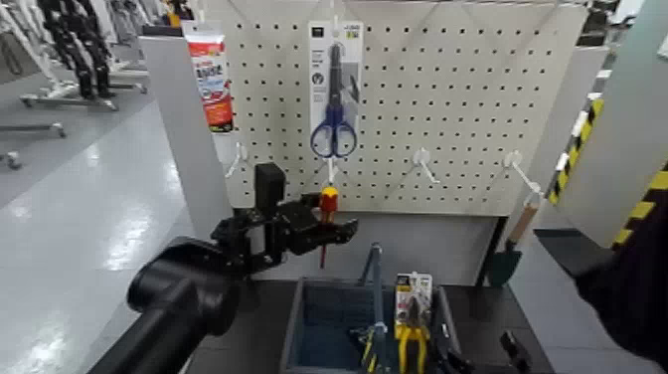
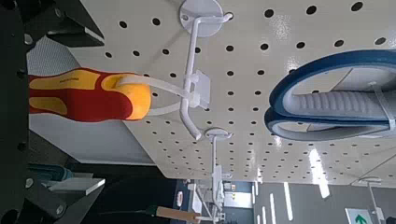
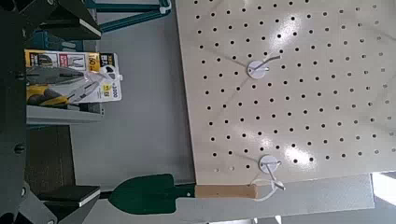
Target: Put the red screwdriver into the crate.
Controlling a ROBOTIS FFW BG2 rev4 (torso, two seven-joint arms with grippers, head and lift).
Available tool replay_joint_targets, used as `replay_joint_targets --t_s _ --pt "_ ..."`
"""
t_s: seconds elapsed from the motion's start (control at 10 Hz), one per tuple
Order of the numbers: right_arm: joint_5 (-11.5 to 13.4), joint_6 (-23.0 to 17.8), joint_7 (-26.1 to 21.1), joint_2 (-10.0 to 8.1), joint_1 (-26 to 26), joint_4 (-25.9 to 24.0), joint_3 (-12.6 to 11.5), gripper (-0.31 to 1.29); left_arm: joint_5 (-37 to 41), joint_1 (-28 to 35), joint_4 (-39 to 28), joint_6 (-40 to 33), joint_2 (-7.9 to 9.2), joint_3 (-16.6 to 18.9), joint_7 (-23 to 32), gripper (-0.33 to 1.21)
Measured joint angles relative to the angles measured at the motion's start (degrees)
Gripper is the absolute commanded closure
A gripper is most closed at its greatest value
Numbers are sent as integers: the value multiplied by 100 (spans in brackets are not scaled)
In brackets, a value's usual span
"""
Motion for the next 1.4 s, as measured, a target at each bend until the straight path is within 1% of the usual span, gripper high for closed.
replay_joint_targets --t_s 0.1,0.3,0.4,0.5,0.6,1.0,1.2,1.4 --pt "0 0 0 0 0 1 -3 13 36 -10 21 8 -9 -17 20 90" --pt "0 -3 1 8 0 -5 -9 13 121 -4 39 47 -11 -28 60 95" --pt "0 -7 0 9 0 -5 -11 13 128 5 38 65 -11 -30 74 96" --pt "0 -9 -1 9 4 -5 -15 13 129 15 35 70 -11 -23 87 101" --pt "0 -9 -1 9 8 -6 -17 13 129 30 22 76 -11 -11 107 113" --pt "0 -9 -1 18 17 -6 -25 13 117 122 -167 77 12 29 174 113" --pt "0 -9 -1 21 18 -6 -26 13 126 266 -550 179 67 68 205 113" --pt "0 -9 -1 27 23 -6 -30 13 135 605 -1142 380 136 221 334 113"
